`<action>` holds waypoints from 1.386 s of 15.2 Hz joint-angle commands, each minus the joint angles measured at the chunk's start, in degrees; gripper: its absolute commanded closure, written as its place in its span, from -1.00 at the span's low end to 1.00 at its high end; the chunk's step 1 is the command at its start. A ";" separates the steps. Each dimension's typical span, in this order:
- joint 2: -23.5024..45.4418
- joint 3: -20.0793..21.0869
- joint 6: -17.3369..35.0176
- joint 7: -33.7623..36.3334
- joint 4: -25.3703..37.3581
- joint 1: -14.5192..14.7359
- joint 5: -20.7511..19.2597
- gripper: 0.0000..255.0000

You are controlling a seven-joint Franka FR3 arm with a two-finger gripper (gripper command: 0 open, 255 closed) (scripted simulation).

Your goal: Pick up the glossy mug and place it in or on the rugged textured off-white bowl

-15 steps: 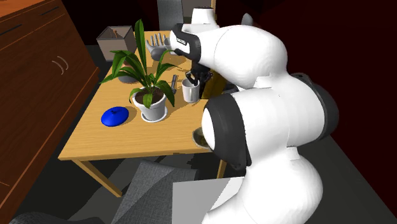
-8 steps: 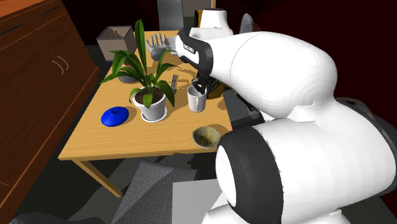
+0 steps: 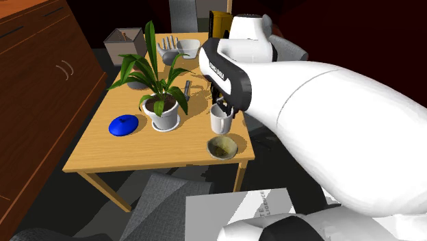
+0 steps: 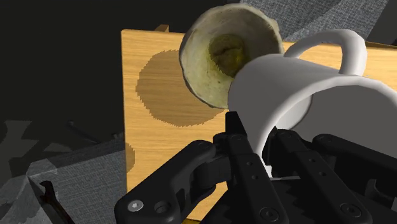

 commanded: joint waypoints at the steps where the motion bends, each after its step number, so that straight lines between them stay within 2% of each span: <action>1: -0.93 -0.15 1.03 -0.28 -1.98 -0.08 -0.05 1.00; 16: 1.22 -0.10 13.53 -0.97 -12.36 -0.02 0.25 1.00; 21: 1.22 -0.10 13.53 -0.97 -12.36 -0.02 0.25 1.00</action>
